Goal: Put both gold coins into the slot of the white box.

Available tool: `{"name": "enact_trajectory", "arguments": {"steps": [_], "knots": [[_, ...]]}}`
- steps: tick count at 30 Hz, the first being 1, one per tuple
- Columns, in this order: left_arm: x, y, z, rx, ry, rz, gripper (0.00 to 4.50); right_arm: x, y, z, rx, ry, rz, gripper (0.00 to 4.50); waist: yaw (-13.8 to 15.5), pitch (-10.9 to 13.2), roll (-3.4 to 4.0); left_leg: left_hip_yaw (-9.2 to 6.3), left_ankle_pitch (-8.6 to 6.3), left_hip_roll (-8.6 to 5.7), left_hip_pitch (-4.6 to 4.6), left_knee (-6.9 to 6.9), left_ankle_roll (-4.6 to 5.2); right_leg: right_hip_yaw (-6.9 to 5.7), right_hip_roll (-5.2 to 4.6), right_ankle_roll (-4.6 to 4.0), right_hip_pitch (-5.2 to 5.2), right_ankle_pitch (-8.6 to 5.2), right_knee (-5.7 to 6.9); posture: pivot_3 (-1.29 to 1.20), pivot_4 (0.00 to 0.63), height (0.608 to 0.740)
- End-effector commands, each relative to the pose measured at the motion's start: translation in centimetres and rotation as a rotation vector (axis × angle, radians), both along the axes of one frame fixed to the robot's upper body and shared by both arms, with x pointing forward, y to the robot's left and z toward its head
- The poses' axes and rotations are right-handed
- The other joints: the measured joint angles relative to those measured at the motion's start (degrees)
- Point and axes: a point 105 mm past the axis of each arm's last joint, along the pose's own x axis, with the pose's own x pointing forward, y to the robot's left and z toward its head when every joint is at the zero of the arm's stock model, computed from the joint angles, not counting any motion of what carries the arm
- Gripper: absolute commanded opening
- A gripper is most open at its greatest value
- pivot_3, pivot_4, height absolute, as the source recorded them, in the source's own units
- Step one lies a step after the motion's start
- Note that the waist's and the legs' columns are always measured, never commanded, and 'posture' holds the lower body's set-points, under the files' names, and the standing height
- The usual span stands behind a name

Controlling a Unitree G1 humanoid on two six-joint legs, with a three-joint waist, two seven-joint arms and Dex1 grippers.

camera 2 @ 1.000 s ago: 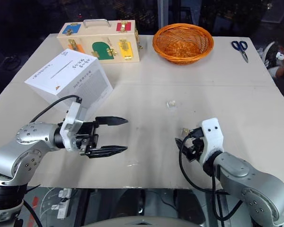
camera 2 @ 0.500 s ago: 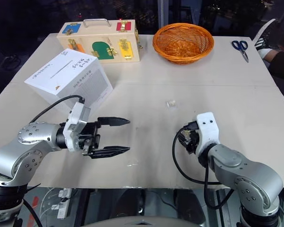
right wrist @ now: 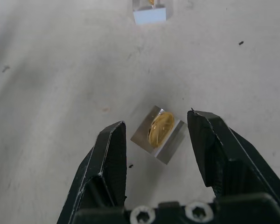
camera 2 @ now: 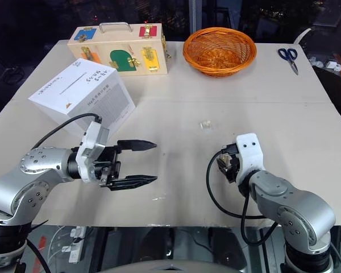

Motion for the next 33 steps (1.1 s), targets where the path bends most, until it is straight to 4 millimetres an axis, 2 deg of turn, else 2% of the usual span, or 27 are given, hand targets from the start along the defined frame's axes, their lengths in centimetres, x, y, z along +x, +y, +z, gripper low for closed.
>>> {"name": "enact_trajectory", "arguments": {"steps": [1,9,12,15,26,32,33], "knots": [[-0.4,0.0,1.0,-0.001,-0.044,-0.008,4.5,0.0,0.1,0.7,0.004,-0.031,0.004,2.31,0.0,0.0,0.0,0.0,0.0,0.0,0.0,0.0,0.0,0.0,0.0,0.0,0.0,0.0,0.0,0.0,0.15,0.726],[-0.6,0.0,0.9,-0.004,-0.041,-0.003,4.5,0.2,-0.2,0.3,-0.001,-0.023,-0.016,2.31,0.0,0.0,0.0,0.01,0.0,0.0,0.0,-0.01,0.0,0.01,0.0,0.0,-0.02,0.0,0.0,0.0,0.15,0.726],[-0.6,0.0,1.0,-0.007,-0.042,0.001,4.5,0.4,-0.4,0.2,-0.007,-0.021,-0.026,1.45,0.0,0.0,0.0,0.01,0.0,0.0,0.0,-0.01,0.0,0.01,0.0,0.0,-0.02,0.0,0.0,0.0,0.15,0.726],[-0.6,0.0,1.0,-0.006,-0.042,0.005,4.5,0.4,-0.6,0.2,-0.013,-0.018,-0.028,0.11,0.0,0.0,0.0,0.01,0.0,0.0,0.0,-0.01,0.0,0.01,0.0,0.0,-0.03,0.0,0.0,0.0,0.15,0.726],[-0.7,0.0,0.7,-0.016,-0.025,0.018,4.5,0.3,-0.7,0.5,-0.008,-0.034,-0.015,0.05,0.0,0.0,0.0,0.01,0.0,0.0,0.0,-0.02,0.0,0.01,0.0,0.0,-0.03,0.0,0.0,0.0,0.15,0.726],[-0.2,-0.4,1.6,-0.082,0.051,0.037,4.5,0.2,-0.3,2.6,0.081,-0.132,0.062,0.05,0.1,0.0,0.0,0.0,0.0,0.0,-0.01,-0.01,0.0,0.01,0.0,0.0,-0.03,0.0,0.0,0.0,0.15,0.726],[0.0,-0.5,2.0,-0.101,0.062,0.036,4.5,-0.1,0.2,3.5,0.142,-0.167,0.108,0.05,0.1,0.0,0.0,-0.01,0.0,0.0,-0.02,-0.01,0.0,0.0,0.0,0.01,-0.03,0.0,0.0,0.0,0.15,0.726]]}}
